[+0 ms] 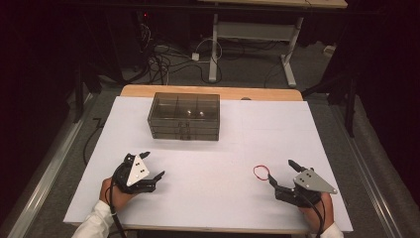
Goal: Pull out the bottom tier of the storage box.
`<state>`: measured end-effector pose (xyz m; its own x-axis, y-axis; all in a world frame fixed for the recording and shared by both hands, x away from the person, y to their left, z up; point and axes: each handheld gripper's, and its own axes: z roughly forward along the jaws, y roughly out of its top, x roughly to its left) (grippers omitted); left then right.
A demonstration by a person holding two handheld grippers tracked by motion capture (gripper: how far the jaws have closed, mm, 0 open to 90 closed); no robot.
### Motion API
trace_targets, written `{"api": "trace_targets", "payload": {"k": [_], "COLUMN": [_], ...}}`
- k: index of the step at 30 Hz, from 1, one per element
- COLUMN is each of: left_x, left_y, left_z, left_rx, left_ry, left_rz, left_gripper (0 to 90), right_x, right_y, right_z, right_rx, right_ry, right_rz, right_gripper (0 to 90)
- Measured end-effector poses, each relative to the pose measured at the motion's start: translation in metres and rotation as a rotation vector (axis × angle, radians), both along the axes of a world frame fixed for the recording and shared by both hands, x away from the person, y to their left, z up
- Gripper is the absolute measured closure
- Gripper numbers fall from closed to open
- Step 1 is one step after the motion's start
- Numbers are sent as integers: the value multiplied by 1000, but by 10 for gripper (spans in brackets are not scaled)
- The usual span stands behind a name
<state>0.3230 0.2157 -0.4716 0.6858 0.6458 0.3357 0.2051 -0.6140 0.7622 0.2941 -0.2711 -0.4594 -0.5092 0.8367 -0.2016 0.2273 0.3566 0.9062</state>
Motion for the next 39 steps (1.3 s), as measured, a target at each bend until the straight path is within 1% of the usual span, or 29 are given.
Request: {"api": "trace_targets", "payload": {"k": [1,4,9,12,14,17,18,20,23,26,28,32,37,39], "left_x": [1,4,5,4,7,10,12,14,18,21,24,30,34,36], "left_y": [-1,-3,-4,-4,-7,-10,-13,-16,-18,-19,-21,-26,-32,-34], "left_z": [0,1,1,1,3,4,4,4,2,3,4,5,4,4], "left_rx": [10,11,12,14,15,26,35,56,71,74,69,67,73,83], "left_ry": [-5,-4,-5,-7,-9,-17,-20,-29,-34,-39,-39,-35,-31,-32], "left_rz": [3,2,11,9,9,3,-9,-10,-15,-13,-15,-25,-32,-35], "left_gripper": [197,197,197,198,198,203,203,205,207,211,212,212,212,213], "right_x": [0,1,5,7,7,6,6,6,6,5,5,6,6,6], "right_y": [0,-1,0,3,5,5,3,1,0,0,1,2,1,0], "right_z": [0,-1,2,2,0,-1,-1,-1,-2,-2,-2,-3,-3,-3], "right_rx": [6,8,31,29,16,10,15,20,21,22,16,13,15,17], "right_ry": [5,13,13,12,26,27,26,29,36,37,39,44,42,42], "right_rz": [-3,-5,-5,0,8,9,2,-4,-9,-11,-12,-8,-9,-11], "right_gripper": [197,197,199,199,199,200,200,202,201,202,202,202,202,202]}}
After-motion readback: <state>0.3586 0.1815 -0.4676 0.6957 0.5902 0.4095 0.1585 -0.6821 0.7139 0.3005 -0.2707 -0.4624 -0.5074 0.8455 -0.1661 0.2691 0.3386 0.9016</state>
